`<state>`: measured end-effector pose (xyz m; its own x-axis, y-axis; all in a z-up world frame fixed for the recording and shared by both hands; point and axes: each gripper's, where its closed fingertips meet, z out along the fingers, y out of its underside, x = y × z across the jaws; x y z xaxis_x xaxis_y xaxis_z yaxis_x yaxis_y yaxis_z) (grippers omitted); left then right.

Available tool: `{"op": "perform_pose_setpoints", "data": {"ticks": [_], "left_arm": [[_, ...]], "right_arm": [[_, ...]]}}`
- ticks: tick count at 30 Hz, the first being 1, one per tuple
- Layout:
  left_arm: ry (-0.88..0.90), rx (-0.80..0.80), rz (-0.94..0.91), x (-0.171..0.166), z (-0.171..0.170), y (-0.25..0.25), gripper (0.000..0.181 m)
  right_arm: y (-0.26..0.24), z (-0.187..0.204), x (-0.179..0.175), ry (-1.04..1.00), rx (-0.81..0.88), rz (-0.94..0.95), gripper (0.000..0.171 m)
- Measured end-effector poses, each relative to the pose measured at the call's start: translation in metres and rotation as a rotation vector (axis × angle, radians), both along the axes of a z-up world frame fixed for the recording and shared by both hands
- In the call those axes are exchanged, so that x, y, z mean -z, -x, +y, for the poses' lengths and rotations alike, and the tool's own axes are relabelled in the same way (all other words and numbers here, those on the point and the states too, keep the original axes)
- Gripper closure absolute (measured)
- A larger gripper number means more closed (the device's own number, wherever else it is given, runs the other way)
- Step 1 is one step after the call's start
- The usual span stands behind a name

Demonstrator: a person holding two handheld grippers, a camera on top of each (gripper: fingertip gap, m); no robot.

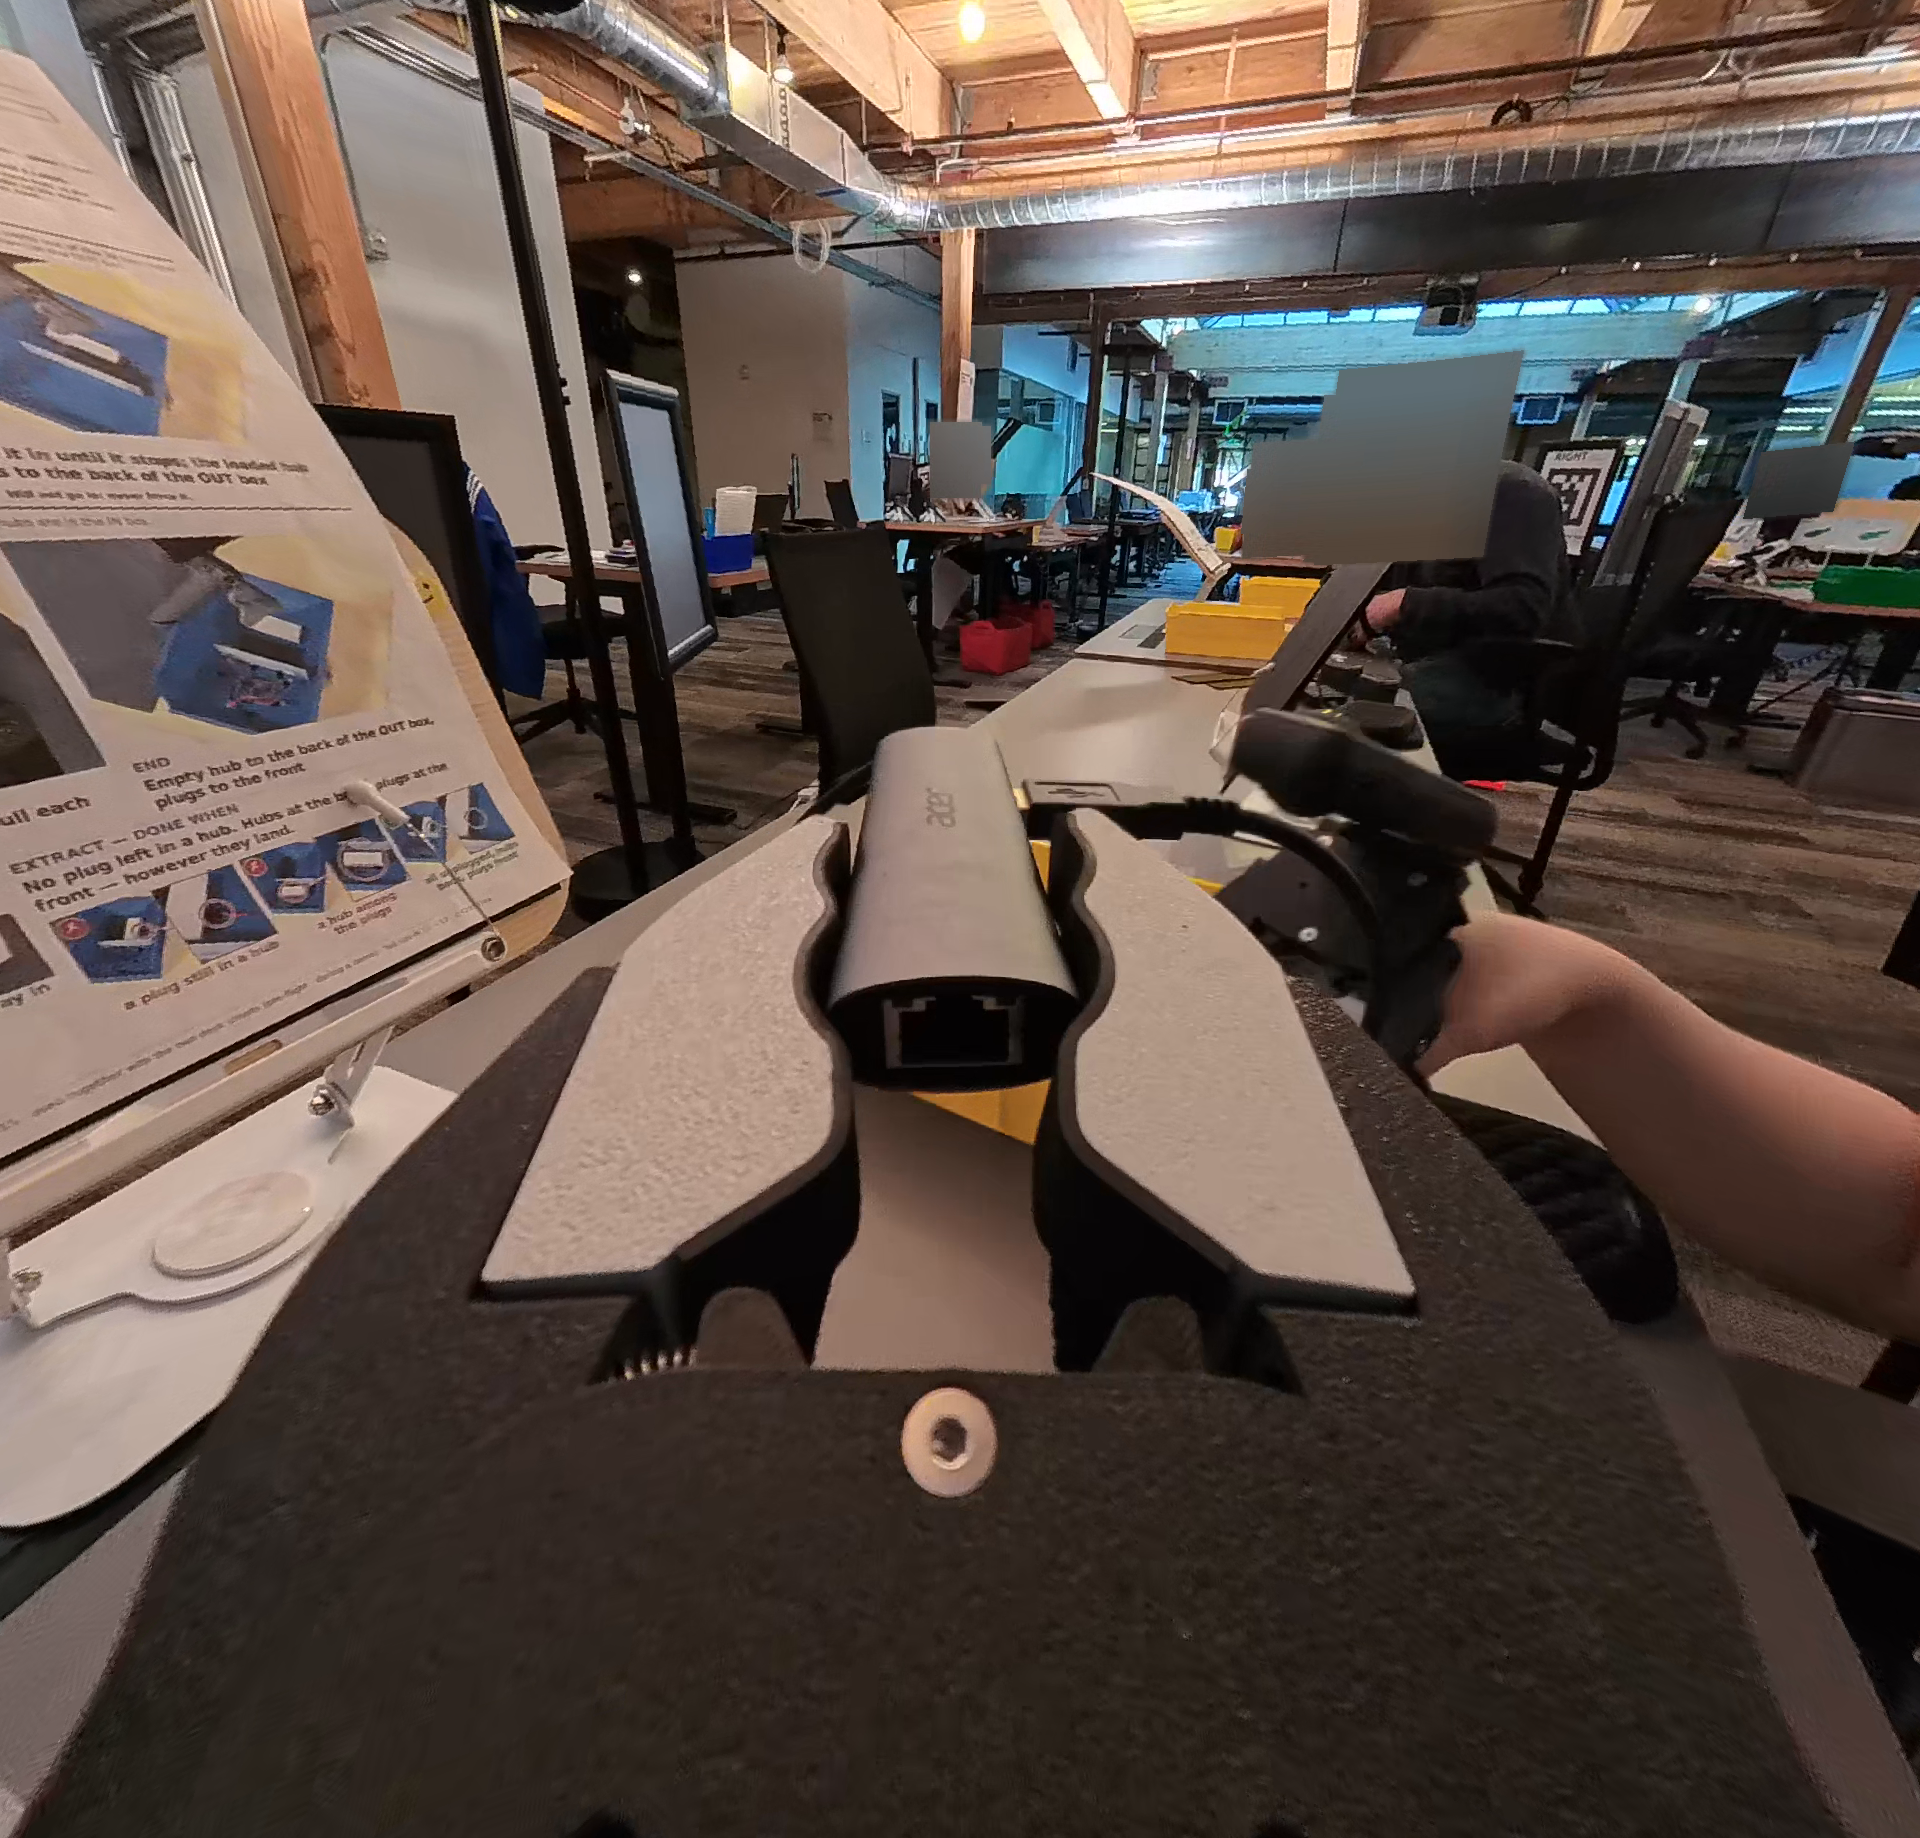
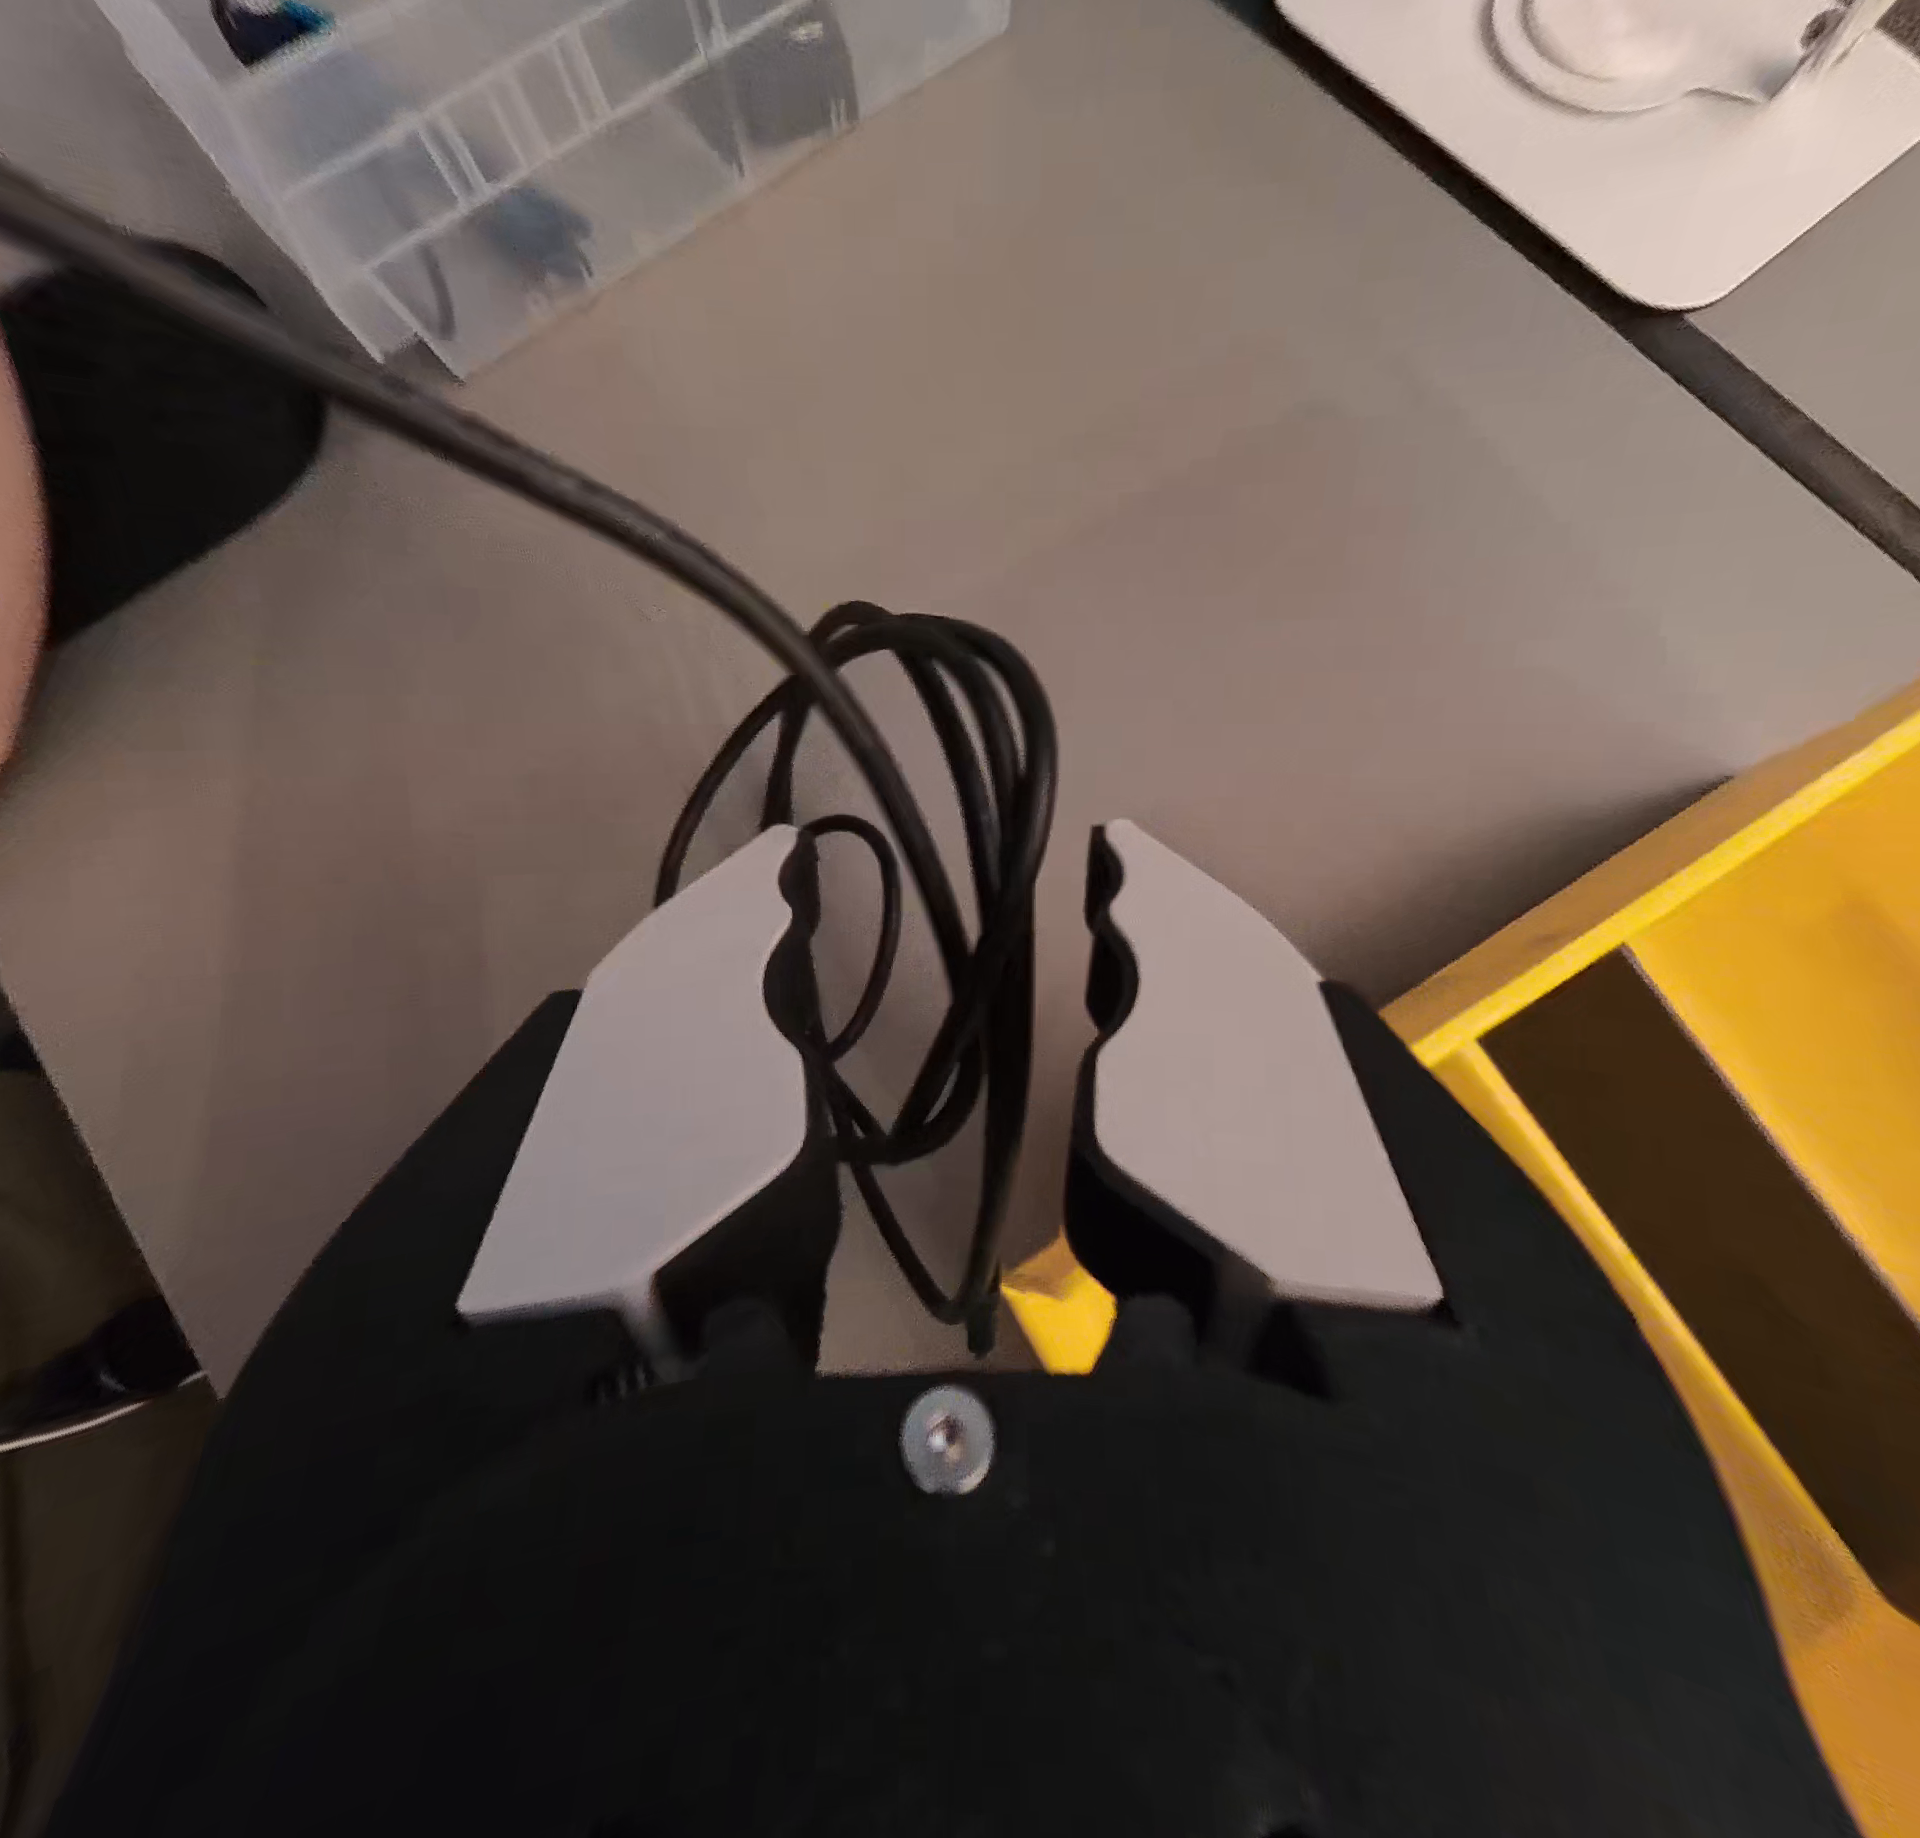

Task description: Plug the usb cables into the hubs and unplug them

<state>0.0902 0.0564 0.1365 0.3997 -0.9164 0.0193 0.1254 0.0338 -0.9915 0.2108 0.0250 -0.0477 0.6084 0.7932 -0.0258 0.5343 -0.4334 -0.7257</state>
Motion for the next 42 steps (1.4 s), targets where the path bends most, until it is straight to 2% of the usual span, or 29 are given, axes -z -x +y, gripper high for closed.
{"op": "perform_pose_setpoints", "data": {"ticks": [2,4,9,19,25,28,31,34,37,39,42], "left_arm": [[-0.002,-0.006,0.0,0.0,0.001,0.004,0.145],[0.004,0.002,-0.007,0.0,0.002,0.006,0.145],[0.009,0.03,0.003,0.003,0.0,0.003,0.145],[-0.012,0.11,-0.055,-0.013,-0.019,0.006,0.145],[-0.069,0.095,-0.154,-0.034,-0.026,0.007,0.145],[-0.141,0.074,-0.177,-0.055,-0.024,-0.014,0.145],[-0.167,0.061,-0.116,-0.074,-0.006,-0.049,0.145],[-0.194,0.048,-0.068,-0.084,0.02,-0.09,0.145],[-0.273,0.026,-0.062,-0.083,0.045,-0.132,0.145],[-0.332,0.047,-0.032,-0.069,0.054,-0.162,0.145],[-0.262,0.079,0.053,-0.037,0.072,-0.204,0.145]], "right_arm": [[-0.005,-0.007,-0.003,-0.028,0.0,0.043,0.128],[-0.011,-0.01,-0.004,-0.052,0.004,0.061,0.159],[-0.007,-0.015,-0.011,-0.055,-0.025,0.133,0.161],[0.004,-0.003,-0.064,-0.144,-0.075,0.222,0.162],[-0.022,0.024,-0.127,-0.3,-0.064,0.141,0.162],[-0.045,0.048,-0.164,-0.375,-0.034,0.101,0.161],[-0.073,0.078,-0.186,-0.458,-0.012,0.025,0.161],[-0.105,0.108,-0.176,-0.448,0.012,-0.027,0.161],[-0.143,0.135,-0.14,-0.392,0.069,-0.081,0.161],[-0.162,0.145,-0.108,-0.325,0.082,-0.074,0.161],[-0.187,0.155,-0.06,-0.251,0.135,-0.103,0.16]]}}
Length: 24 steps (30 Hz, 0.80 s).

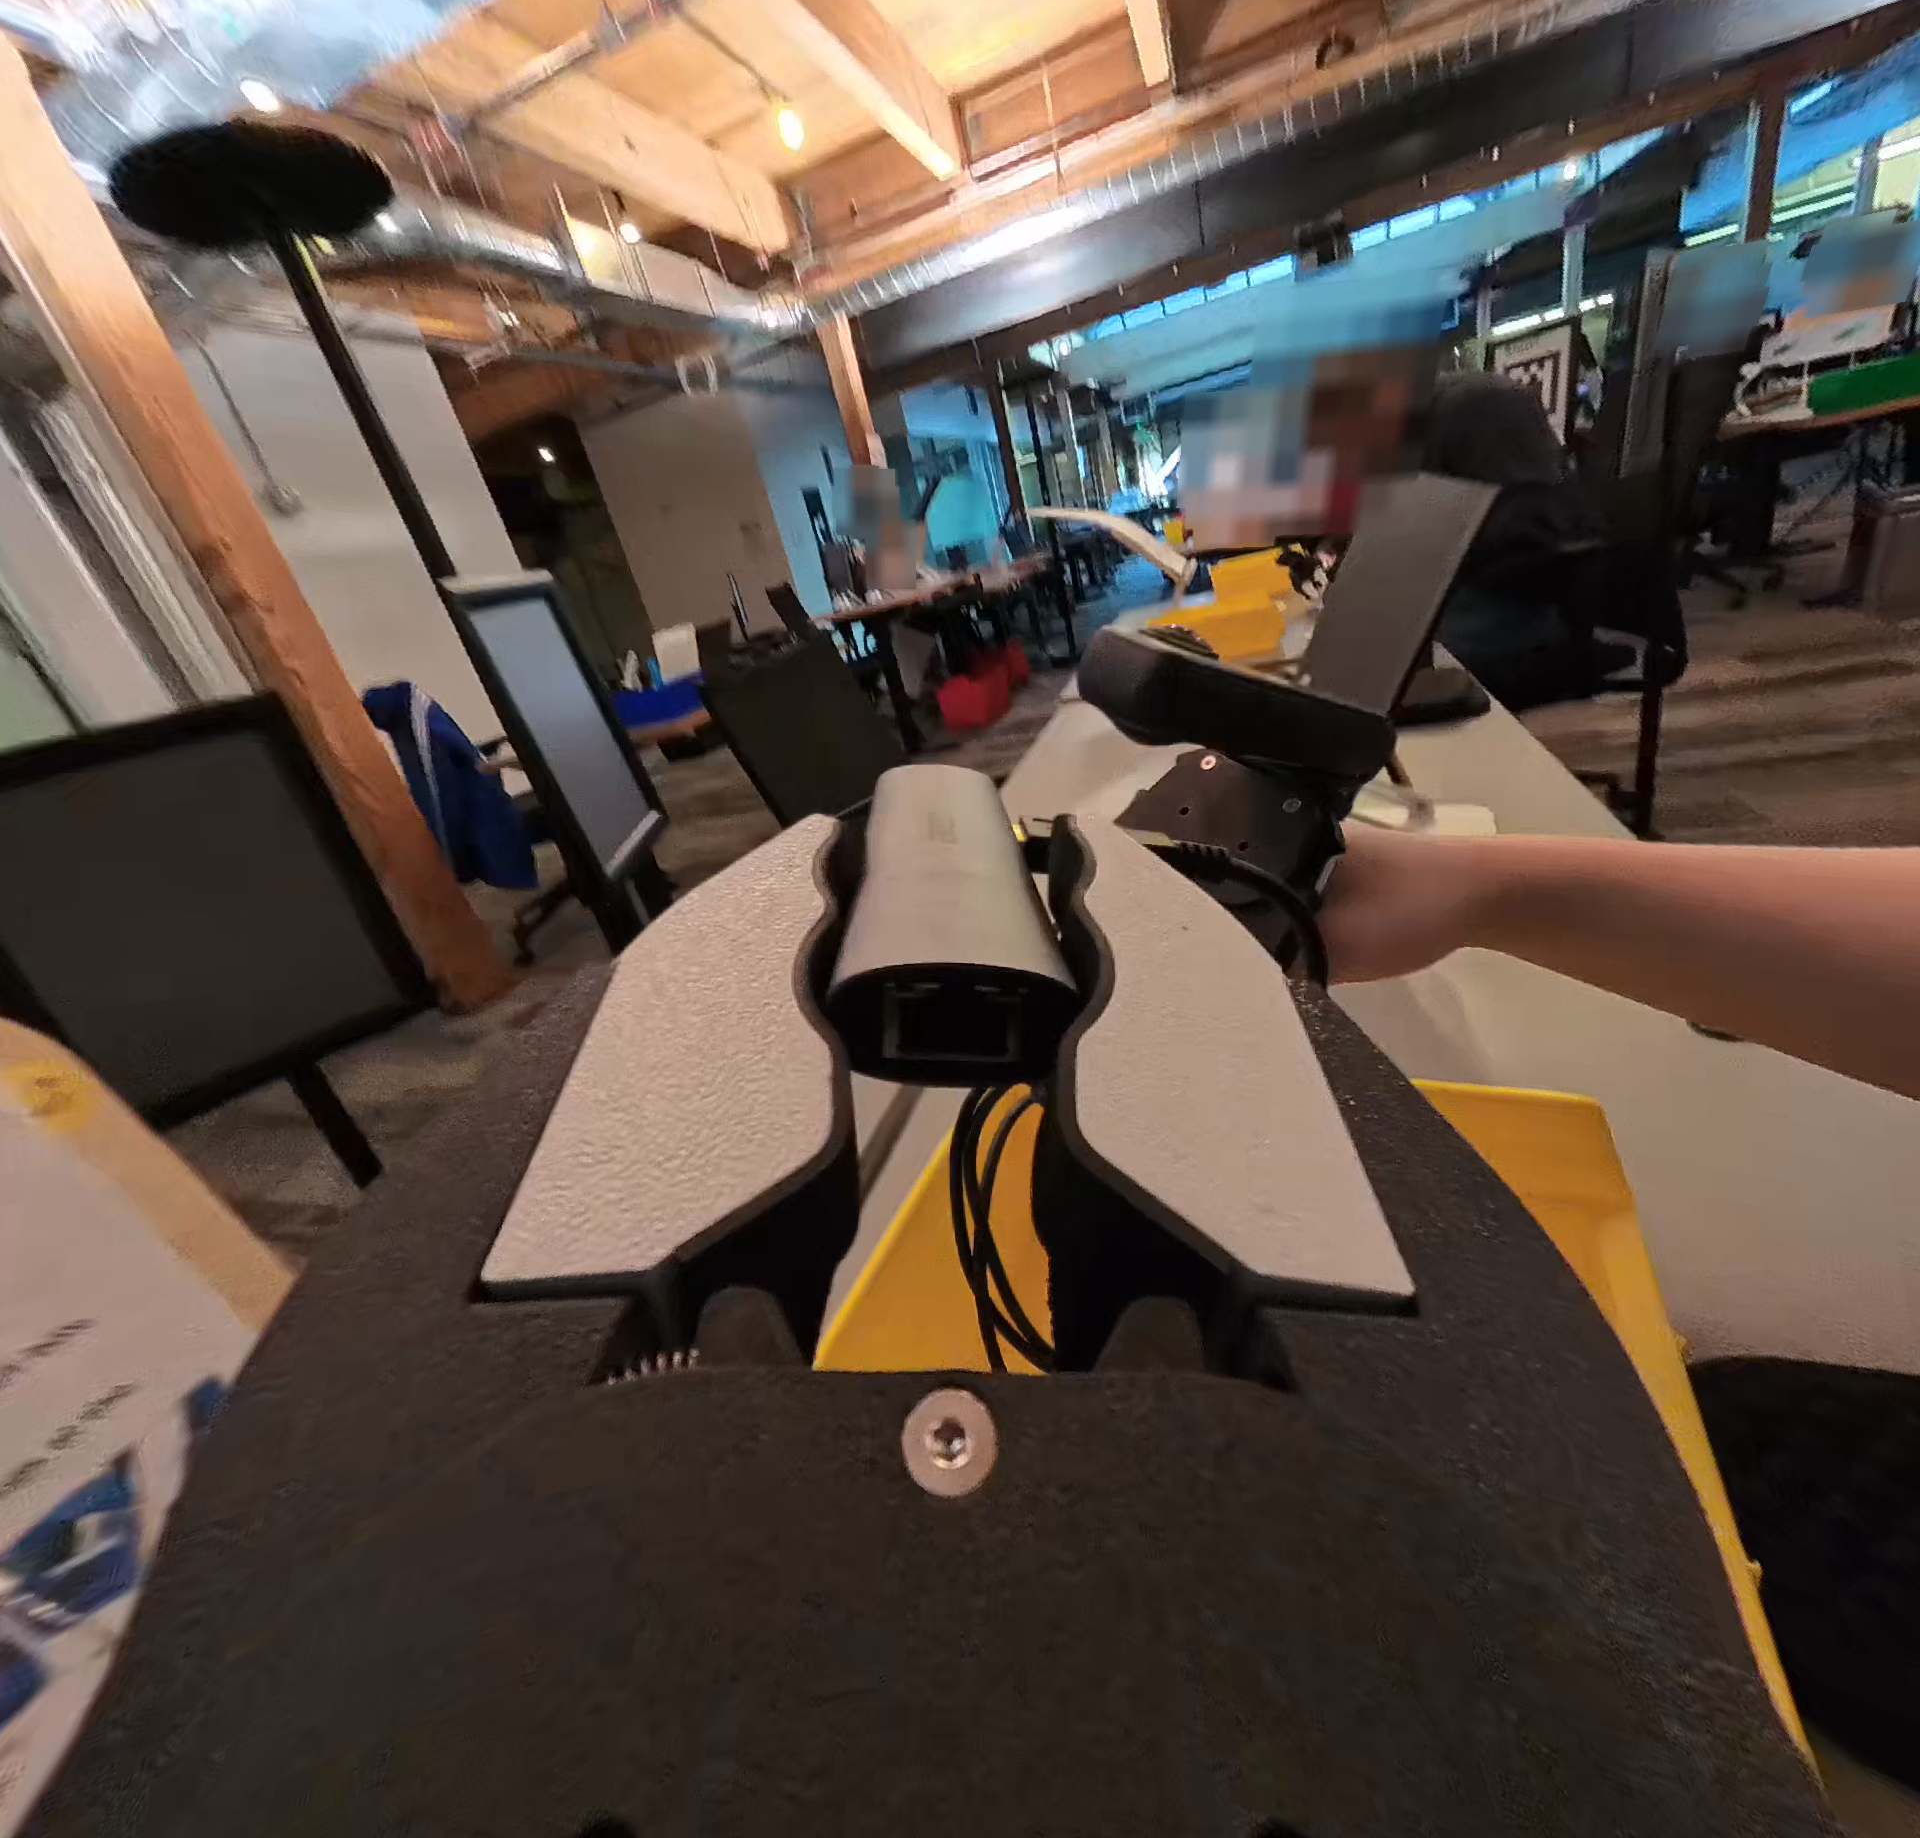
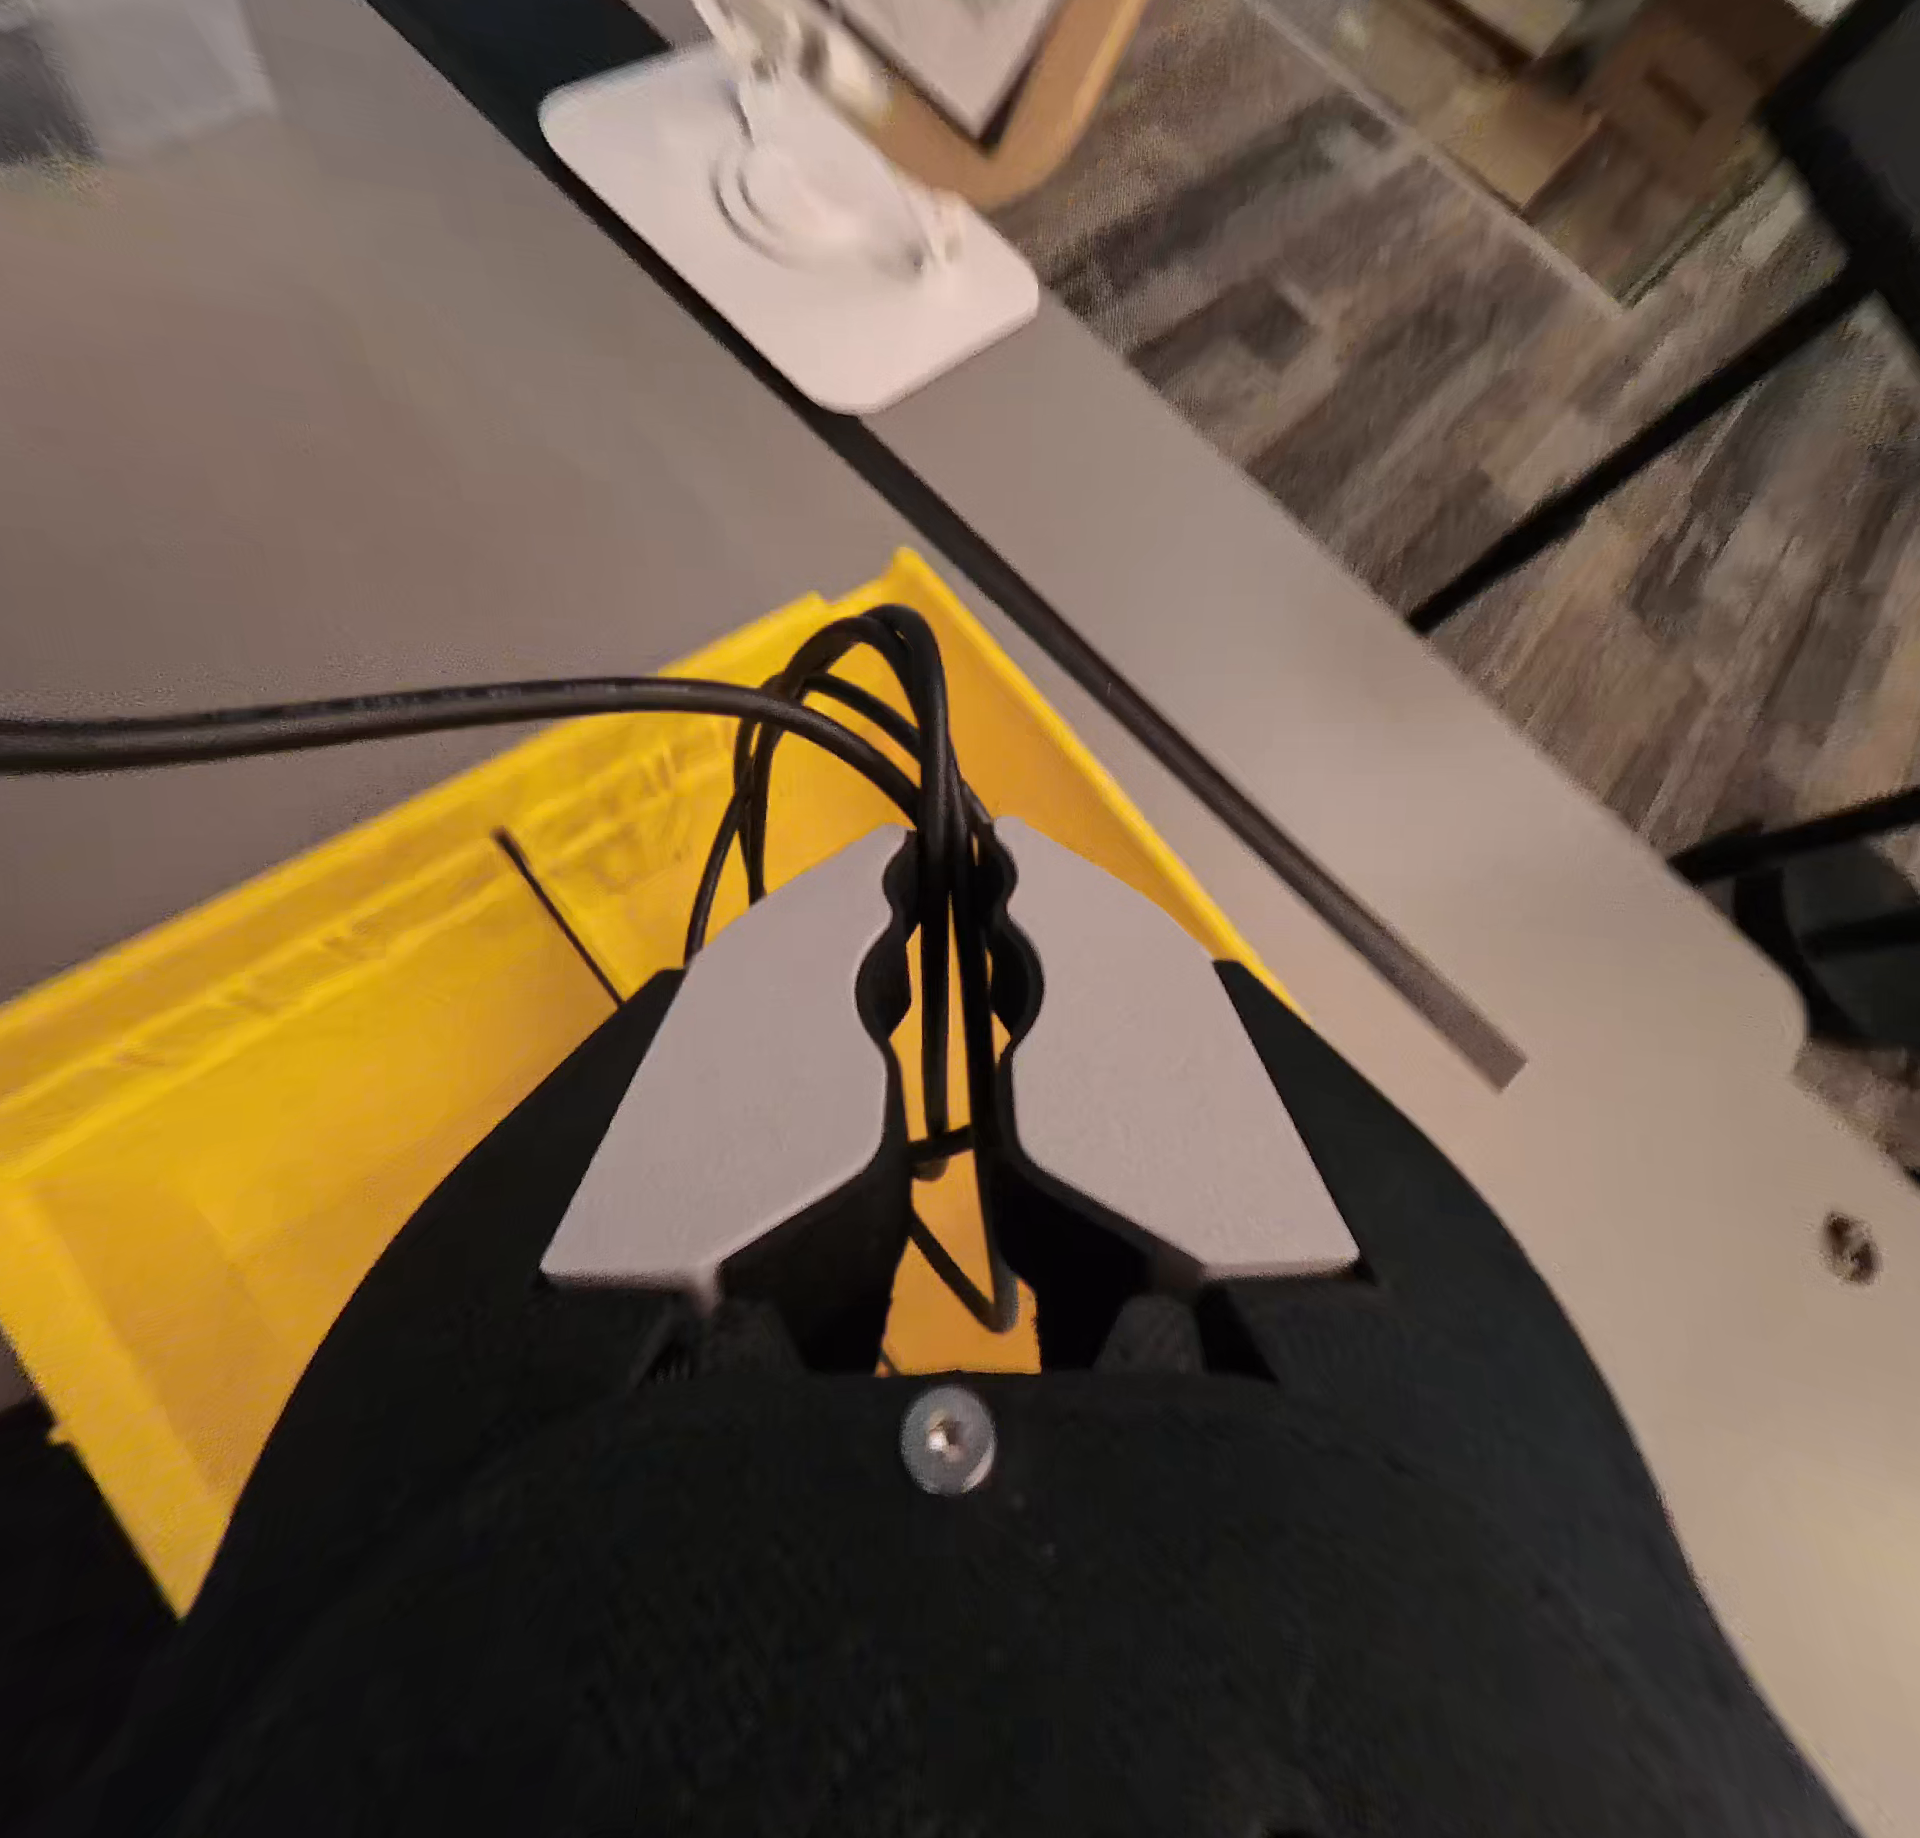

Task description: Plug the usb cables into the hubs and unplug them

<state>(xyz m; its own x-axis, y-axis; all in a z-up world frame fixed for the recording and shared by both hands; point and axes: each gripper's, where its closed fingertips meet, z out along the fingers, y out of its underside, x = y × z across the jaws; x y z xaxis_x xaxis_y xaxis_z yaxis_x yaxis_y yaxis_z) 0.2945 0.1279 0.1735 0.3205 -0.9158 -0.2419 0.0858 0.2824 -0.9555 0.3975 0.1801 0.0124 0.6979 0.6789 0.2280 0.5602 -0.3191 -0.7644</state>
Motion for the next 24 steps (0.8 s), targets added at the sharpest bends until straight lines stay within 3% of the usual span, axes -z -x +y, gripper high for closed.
{"op": "perform_pose_setpoints", "data": {"ticks": [3,5,7,10,12,14,18,24], "left_arm": [[0.06,0.033,0.036,0.028,0.012,-0.027,0.145],[0.09,0.039,0.047,0.042,0.019,-0.036,0.145],[0.096,0.037,0.05,0.052,0.025,-0.04,0.145],[0.134,0.028,0.053,0.063,0.035,-0.042,0.145],[0.2,0.042,0.052,0.069,0.038,-0.045,0.145],[0.242,0.01,0.057,0.074,0.044,-0.048,0.145],[0.275,-0.029,0.118,0.084,0.042,-0.059,0.145],[0.412,-0.076,0.109,0.081,0.037,-0.063,0.145]], "right_arm": [[-0.017,-0.003,0.028,0.051,0.04,0.027,0.143],[-0.027,-0.01,0.025,0.018,0.052,0.076,0.131],[-0.035,-0.02,0.003,-0.07,0.045,0.142,0.131],[-0.033,-0.044,-0.058,-0.311,0.017,0.213,0.131],[-0.012,-0.065,-0.094,-0.487,-0.052,0.168,0.131],[0.011,-0.072,-0.106,-0.566,-0.072,0.051,0.129],[0.046,-0.058,-0.099,-0.566,-0.072,-0.06,0.125],[0.038,-0.019,-0.072,-0.603,0.033,-0.238,0.13]]}}
